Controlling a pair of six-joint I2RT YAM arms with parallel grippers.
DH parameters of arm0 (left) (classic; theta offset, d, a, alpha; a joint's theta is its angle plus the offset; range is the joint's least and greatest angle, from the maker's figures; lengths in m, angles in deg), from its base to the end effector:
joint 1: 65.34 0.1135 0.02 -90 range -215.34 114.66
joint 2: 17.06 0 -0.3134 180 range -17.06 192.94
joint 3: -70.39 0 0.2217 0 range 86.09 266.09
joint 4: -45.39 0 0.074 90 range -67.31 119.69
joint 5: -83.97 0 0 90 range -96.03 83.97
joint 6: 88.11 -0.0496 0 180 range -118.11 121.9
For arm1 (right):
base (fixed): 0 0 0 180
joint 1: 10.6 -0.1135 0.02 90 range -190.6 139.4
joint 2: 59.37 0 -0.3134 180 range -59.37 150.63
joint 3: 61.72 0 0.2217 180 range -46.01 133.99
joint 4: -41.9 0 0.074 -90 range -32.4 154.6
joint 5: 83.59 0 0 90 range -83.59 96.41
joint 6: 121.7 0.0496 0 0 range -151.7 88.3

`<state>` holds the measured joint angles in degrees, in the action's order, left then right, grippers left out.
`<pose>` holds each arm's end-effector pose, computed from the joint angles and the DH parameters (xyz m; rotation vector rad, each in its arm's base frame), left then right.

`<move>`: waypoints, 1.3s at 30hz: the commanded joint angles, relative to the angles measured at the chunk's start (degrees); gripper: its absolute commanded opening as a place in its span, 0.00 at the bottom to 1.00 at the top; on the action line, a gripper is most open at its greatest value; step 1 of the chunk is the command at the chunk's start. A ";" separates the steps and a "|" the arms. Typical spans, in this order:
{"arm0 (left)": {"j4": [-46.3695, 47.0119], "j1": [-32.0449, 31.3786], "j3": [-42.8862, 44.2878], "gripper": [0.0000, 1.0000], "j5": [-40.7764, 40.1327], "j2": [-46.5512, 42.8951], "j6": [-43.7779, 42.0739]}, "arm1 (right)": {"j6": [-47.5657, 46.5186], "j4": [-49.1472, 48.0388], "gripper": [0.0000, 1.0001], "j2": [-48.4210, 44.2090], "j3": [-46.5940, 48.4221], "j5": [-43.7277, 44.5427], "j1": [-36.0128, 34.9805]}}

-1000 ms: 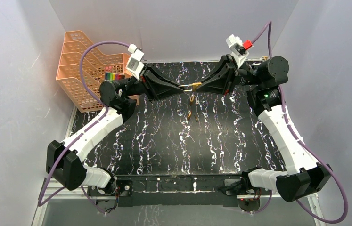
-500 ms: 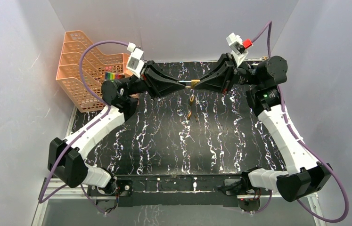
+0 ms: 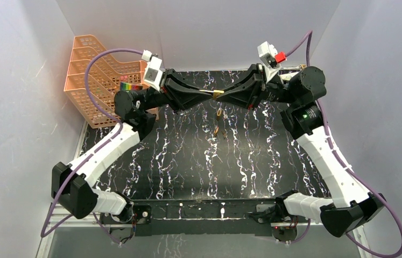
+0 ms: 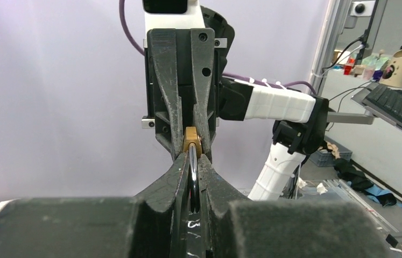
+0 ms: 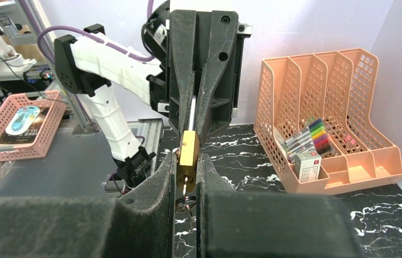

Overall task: Lock with the key
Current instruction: Lock the lock.

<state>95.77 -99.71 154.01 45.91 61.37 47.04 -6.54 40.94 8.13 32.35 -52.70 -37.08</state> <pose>0.1736 -0.1661 0.5268 0.9160 0.7118 -1.5184 0.1480 0.1213 0.5482 -1.0071 1.0525 1.3073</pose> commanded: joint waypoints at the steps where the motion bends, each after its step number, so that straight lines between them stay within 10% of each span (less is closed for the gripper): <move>1: -14.93 -4.69 -1.15 0.00 3.07 -0.17 -8.68 | -5.21 5.24 0.00 0.24 2.25 4.37 -4.63; 39: -17.03 10.45 -5.43 0.00 8.79 -9.00 -6.53 | -5.49 7.29 0.00 -0.81 3.33 0.06 5.70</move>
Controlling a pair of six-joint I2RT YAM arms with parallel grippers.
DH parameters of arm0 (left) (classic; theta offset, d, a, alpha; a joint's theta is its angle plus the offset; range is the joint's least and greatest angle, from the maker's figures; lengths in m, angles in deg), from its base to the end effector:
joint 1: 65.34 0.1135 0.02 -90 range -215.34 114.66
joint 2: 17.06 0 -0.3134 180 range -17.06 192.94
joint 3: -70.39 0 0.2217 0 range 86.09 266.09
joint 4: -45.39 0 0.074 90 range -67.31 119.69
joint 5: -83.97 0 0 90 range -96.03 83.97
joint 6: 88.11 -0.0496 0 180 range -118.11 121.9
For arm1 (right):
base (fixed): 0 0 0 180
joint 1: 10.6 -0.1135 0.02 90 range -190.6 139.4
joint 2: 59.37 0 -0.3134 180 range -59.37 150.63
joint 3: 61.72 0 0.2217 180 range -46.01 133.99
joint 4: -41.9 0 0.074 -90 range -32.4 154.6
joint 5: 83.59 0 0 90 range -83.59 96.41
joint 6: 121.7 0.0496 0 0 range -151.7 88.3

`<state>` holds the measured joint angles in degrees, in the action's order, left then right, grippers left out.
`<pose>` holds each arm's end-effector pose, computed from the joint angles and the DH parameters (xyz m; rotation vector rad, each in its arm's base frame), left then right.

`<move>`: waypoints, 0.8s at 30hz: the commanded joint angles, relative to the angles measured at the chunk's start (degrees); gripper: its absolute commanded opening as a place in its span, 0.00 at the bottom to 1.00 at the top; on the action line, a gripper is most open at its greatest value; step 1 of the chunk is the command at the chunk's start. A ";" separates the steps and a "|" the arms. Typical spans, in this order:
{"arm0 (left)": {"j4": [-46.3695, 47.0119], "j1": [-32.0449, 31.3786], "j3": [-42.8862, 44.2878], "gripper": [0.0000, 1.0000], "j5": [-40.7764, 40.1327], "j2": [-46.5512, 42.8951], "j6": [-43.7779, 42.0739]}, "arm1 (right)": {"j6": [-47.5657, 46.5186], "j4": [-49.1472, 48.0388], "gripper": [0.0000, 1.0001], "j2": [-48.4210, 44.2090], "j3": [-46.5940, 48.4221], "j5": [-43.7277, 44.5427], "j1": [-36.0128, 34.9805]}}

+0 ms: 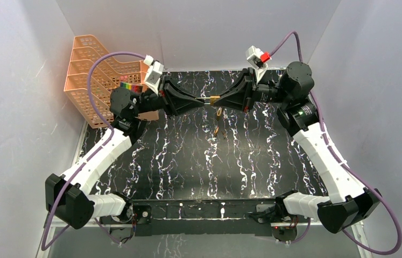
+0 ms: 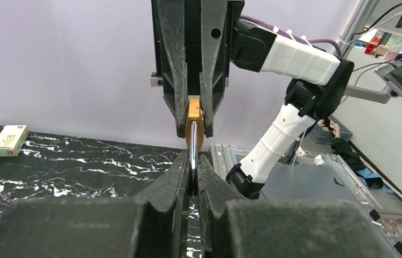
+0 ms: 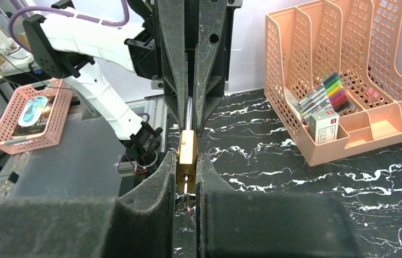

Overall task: Lock with the key
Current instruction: Lock the lock.

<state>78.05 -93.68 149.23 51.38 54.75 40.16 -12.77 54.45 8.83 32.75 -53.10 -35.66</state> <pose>0.1735 -0.1411 0.5027 0.9483 0.9677 -1.4349 0.1619 0.1229 0.5261 -1.0040 1.2345 1.2954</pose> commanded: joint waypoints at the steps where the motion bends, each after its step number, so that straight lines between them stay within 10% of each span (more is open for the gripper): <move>1: 0.76 4.63 -0.65 0.00 3.33 -2.38 0.53 | 0.81 -6.39 0.00 -1.50 2.74 0.44 4.51; 17: 10.05 4.91 -1.04 0.00 5.52 1.28 5.87 | 0.44 -4.46 0.02 0.26 2.77 -1.73 4.80; 24: 10.81 4.96 -0.45 0.00 3.66 2.19 6.34 | -0.95 -2.37 0.61 -0.76 3.36 -3.63 4.79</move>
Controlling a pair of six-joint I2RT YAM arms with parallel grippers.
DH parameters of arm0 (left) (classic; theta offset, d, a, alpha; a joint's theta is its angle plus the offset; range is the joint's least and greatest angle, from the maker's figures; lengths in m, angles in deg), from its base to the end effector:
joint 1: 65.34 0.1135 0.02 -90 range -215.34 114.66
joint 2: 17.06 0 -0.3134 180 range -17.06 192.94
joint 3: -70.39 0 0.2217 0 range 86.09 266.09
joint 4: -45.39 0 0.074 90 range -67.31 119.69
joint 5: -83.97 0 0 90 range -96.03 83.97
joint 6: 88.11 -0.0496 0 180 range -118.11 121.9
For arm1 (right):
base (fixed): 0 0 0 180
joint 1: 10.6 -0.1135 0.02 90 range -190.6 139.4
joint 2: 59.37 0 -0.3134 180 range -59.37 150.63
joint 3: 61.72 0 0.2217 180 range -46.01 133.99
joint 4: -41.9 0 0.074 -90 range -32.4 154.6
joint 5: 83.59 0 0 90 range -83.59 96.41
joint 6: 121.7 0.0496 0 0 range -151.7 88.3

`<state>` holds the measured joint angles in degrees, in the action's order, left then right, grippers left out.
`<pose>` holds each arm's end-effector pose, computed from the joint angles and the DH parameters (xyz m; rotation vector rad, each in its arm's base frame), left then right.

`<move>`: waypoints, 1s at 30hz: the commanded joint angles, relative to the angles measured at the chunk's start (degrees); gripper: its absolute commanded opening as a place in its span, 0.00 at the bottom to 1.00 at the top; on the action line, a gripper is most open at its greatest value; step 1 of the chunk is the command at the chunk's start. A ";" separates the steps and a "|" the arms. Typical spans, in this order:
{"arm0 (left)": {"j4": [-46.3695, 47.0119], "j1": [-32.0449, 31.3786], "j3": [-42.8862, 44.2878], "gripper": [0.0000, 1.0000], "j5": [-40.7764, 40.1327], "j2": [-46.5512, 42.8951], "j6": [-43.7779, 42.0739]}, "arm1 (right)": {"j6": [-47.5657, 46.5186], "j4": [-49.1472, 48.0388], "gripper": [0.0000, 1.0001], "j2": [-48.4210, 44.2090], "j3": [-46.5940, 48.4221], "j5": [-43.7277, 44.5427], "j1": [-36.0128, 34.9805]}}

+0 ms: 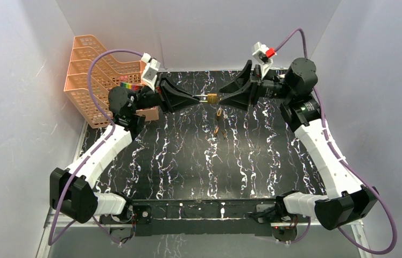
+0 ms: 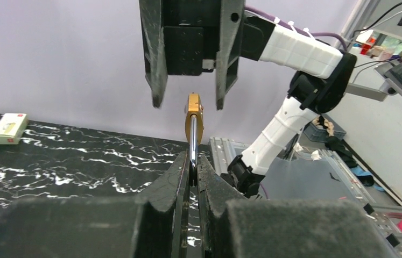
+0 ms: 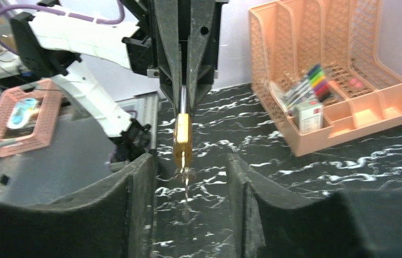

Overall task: Lock with the key
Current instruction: Lock the lock.

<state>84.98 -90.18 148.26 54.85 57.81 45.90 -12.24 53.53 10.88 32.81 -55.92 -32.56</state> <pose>0.1922 -0.1367 0.4941 0.9517 0.9977 -1.4627 0.1791 0.1196 0.5209 -1.0005 1.2657 1.2969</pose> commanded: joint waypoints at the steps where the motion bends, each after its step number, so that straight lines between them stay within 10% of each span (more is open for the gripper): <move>1: 4.01 1.46 0.35 0.00 -0.27 -0.87 0.63 | -1.99 -1.09 0.66 -3.07 3.37 -0.41 1.70; 11: 4.39 1.44 -0.59 0.00 -2.11 -0.69 0.57 | -6.72 2.65 0.84 -5.47 1.91 2.13 1.74; 30: 4.39 1.64 -1.12 0.00 -2.35 -0.45 0.68 | -5.21 3.12 0.70 -3.00 1.15 0.63 1.74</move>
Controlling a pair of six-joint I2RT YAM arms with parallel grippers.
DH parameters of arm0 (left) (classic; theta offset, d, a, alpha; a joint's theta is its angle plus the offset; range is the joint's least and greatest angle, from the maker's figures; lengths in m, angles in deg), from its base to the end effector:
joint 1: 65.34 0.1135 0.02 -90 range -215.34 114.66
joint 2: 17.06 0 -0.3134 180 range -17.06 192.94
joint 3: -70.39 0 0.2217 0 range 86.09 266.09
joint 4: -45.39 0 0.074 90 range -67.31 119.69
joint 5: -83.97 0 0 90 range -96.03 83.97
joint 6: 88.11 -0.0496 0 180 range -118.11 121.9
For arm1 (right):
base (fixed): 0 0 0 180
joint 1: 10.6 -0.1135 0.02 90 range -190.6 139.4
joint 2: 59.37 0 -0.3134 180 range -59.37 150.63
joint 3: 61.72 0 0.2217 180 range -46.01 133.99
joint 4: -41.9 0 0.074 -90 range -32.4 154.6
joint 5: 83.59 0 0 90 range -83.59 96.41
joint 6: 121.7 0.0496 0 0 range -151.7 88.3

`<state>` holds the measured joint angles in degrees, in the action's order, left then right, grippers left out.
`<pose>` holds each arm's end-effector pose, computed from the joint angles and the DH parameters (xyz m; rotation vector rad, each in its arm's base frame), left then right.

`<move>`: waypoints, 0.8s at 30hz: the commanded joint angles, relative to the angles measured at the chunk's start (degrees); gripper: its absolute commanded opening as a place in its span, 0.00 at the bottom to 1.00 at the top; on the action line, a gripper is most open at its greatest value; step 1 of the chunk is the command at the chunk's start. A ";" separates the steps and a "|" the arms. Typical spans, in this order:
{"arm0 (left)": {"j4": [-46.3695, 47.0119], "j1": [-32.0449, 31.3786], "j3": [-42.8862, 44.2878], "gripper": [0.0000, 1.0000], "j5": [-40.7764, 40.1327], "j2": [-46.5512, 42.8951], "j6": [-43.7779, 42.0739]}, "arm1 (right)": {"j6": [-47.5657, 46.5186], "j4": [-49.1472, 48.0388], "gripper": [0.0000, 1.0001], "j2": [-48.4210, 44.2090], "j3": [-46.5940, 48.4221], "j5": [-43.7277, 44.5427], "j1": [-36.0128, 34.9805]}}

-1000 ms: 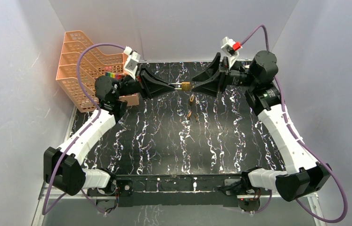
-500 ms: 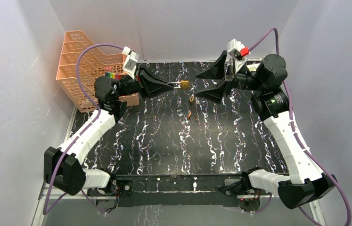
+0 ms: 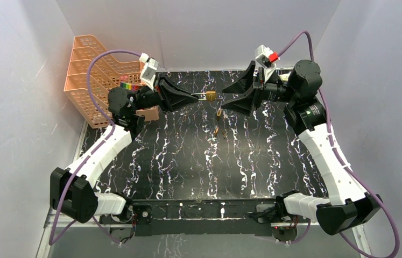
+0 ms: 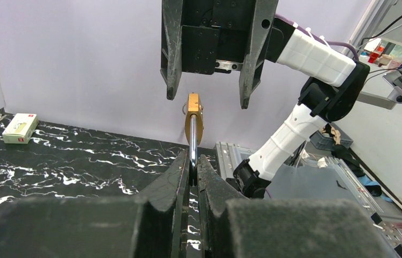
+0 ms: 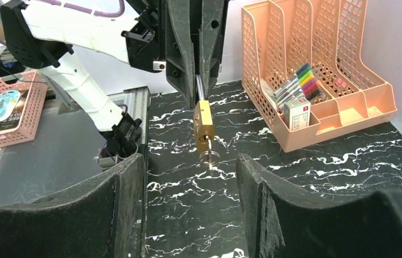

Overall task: Lock with the key
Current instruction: Lock the lock.

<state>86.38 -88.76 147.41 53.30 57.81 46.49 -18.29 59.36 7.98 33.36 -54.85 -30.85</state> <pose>0.1961 -0.1314 0.4923 0.9060 1.0011 -1.4412 0.1649 0.1072 0.5233 -1.0072 1.2546 1.1988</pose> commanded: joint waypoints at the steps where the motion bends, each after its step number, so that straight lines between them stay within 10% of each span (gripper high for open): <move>1: 2.99 0.22 -0.24 0.00 -0.75 -0.43 0.13 | 1.06 -3.21 0.69 0.03 0.61 -0.51 0.04; 24: 3.33 0.17 -0.24 0.00 -0.61 0.62 0.38 | 6.28 -10.04 0.47 1.99 -1.93 -2.46 -0.05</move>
<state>86.53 -88.76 147.41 53.32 58.99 46.73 -13.36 53.24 9.90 31.79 -56.18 -30.85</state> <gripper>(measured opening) 0.053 0.477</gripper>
